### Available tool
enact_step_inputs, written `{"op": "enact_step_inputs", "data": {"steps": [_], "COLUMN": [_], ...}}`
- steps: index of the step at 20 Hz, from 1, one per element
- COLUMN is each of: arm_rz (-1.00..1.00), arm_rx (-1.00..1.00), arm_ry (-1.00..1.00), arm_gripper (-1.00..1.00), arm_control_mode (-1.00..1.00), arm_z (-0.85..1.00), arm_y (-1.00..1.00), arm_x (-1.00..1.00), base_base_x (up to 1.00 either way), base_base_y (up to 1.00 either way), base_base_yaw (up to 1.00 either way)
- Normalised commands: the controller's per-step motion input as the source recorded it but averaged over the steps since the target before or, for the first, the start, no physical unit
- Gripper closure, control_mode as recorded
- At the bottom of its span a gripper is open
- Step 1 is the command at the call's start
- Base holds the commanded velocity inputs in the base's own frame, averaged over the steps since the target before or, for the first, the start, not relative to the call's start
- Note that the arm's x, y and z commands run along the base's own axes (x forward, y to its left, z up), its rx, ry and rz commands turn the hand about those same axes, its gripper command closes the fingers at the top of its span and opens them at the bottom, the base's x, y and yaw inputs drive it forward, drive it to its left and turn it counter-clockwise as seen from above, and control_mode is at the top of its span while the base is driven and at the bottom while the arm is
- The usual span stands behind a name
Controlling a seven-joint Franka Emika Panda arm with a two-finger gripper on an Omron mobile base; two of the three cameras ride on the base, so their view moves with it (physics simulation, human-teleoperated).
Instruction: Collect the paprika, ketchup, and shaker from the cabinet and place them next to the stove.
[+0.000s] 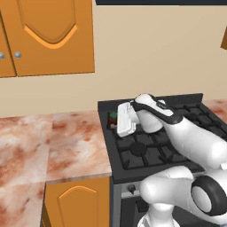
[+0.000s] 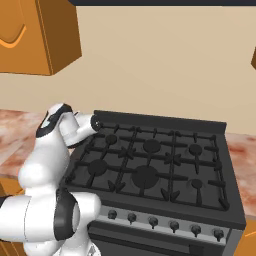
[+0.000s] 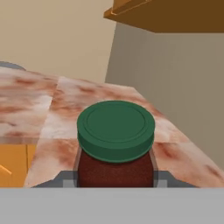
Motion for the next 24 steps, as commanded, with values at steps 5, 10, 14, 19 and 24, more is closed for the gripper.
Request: {"op": "enact_step_inputs", "data": {"steps": [5, 10, 14, 19, 24], "arm_rz": [0.05, 0.06, 0.06, 0.05, 0.05], "arm_rx": [0.0, -0.03, -0.04, -0.04, -0.01], "arm_ry": [0.0, 0.0, 0.0, 0.0, 0.0], "arm_gripper": [1.0, 1.0, 1.0, 1.0, 1.0], "arm_control_mode": [-1.0, -1.0, -1.0, -1.0, -1.0], "arm_z": [-0.08, -0.22, -0.33, -0.32, -0.32], "arm_y": [0.27, 0.24, 0.22, 0.16, 0.11], "arm_x": [0.5, 0.47, 0.44, 0.43, 0.44], "base_base_x": [0.0, 0.0, 0.0, 0.0, 0.0], "base_base_y": [0.0, 0.0, 0.0, 0.0, 0.0], "base_base_yaw": [0.0, 0.0, 0.0, 0.0, 0.0]}}
